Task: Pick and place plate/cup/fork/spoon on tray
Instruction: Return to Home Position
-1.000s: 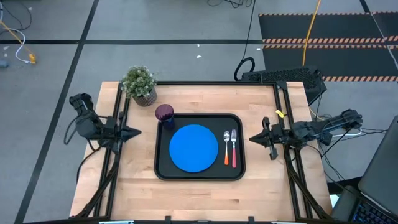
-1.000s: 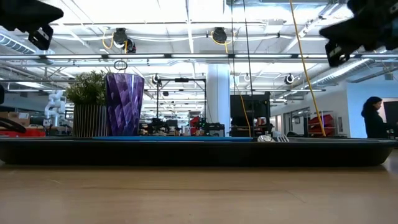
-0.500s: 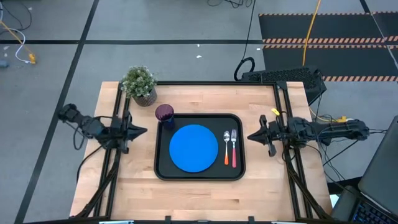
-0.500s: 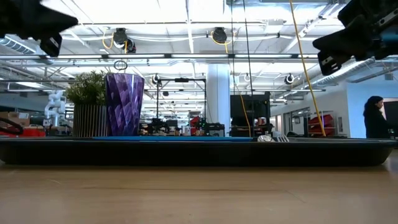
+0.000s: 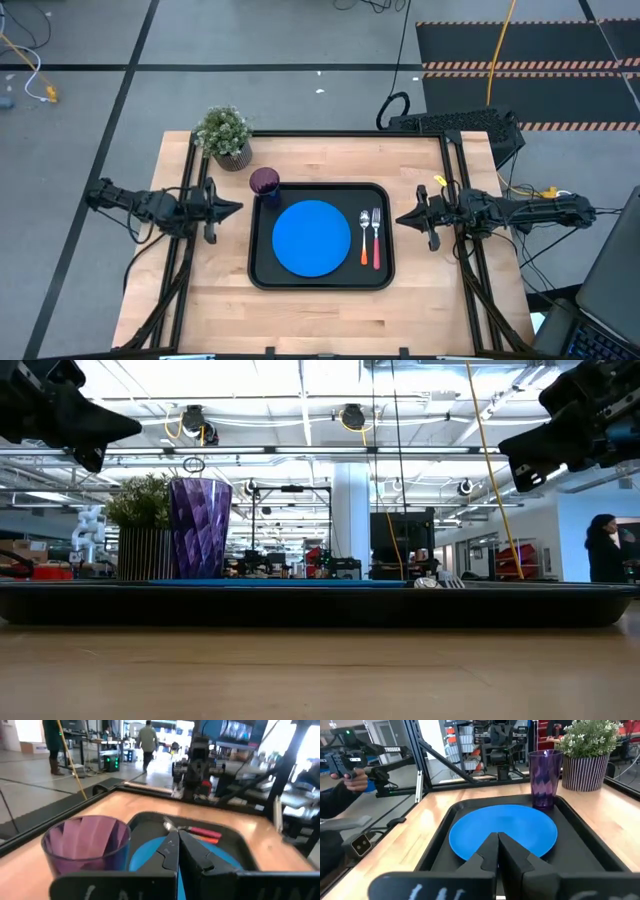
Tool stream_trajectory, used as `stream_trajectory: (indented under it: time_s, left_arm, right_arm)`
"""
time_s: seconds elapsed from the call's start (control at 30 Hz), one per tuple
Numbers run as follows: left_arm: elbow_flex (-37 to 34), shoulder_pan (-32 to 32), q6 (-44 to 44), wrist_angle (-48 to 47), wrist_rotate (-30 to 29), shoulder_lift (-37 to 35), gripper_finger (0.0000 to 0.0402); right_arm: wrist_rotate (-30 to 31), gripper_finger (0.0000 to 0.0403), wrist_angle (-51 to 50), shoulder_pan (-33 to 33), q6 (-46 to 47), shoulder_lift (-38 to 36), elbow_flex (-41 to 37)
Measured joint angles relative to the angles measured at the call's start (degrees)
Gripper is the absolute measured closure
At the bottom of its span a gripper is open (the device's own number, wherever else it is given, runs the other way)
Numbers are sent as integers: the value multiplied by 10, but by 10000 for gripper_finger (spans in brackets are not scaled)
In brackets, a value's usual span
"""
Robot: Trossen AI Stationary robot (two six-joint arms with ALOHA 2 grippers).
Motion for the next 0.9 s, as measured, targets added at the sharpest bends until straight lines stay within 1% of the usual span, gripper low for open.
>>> stream_trajectory:
  time_s: [0.1,0.23,0.33,0.4,0.57,0.7,0.8,0.9]
  left_arm:
    - [0,11,14,-16,8,0,401]
    - [-6,41,12,-5,94,0,401]
    - [-24,71,20,17,113,0,401]
    - [-38,95,24,31,138,0,401]
    - [-83,149,12,114,247,0,401]
    - [-84,181,6,111,259,0,401]
    - [-84,192,4,110,273,0,401]
    - [-84,194,10,109,281,0,401]
  right_arm:
    - [0,403,-4,0,-12,-2,0]
    - [0,403,-4,-10,-18,-2,0]
    - [-3,403,-8,-20,-8,-2,0]
    - [-4,403,-15,-23,1,-2,0]
    - [-18,403,-31,-23,14,-2,0]
    - [-18,403,-51,-23,15,-2,0]
    - [-18,403,-68,-23,10,-2,0]
    - [-17,403,-62,-23,-3,-2,0]
